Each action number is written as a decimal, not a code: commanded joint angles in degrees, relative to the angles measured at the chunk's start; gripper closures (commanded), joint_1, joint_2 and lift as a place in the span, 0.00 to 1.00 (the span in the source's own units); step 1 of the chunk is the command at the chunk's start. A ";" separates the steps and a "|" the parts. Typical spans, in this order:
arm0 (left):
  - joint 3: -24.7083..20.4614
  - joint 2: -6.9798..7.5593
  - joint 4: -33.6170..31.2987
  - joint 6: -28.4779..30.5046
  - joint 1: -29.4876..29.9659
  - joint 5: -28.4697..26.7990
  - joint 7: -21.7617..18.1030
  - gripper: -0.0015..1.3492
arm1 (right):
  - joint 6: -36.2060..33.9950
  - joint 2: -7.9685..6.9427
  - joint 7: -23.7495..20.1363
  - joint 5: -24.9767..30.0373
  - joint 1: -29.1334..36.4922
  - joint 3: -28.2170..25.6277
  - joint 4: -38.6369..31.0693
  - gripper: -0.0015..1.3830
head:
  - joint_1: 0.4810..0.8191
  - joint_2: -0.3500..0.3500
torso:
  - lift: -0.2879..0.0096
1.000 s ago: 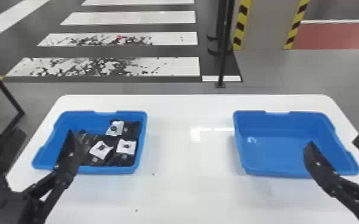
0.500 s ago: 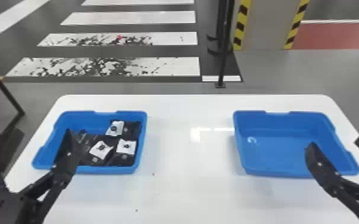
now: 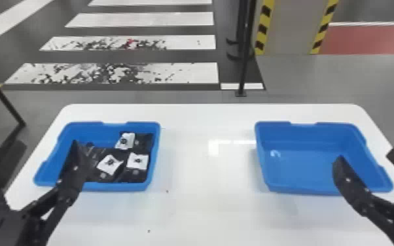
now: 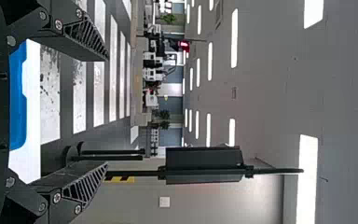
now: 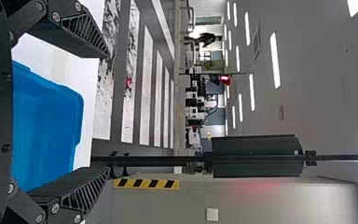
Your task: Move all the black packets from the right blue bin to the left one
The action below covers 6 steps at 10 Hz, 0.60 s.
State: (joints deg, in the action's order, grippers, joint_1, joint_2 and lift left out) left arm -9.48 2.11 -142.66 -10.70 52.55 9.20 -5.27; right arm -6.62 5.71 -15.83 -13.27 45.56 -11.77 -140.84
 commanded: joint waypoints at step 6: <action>-0.12 0.00 0.00 -0.27 0.04 0.28 0.00 0.20 | 0.44 -0.09 0.10 0.01 0.28 0.00 -0.13 0.13 | 0.63 0.56 | 0.50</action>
State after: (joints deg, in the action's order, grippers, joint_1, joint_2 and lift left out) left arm -9.51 2.12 -142.66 -10.79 52.49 9.46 -5.27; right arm -6.21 5.69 -15.73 -13.25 45.77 -11.76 -140.83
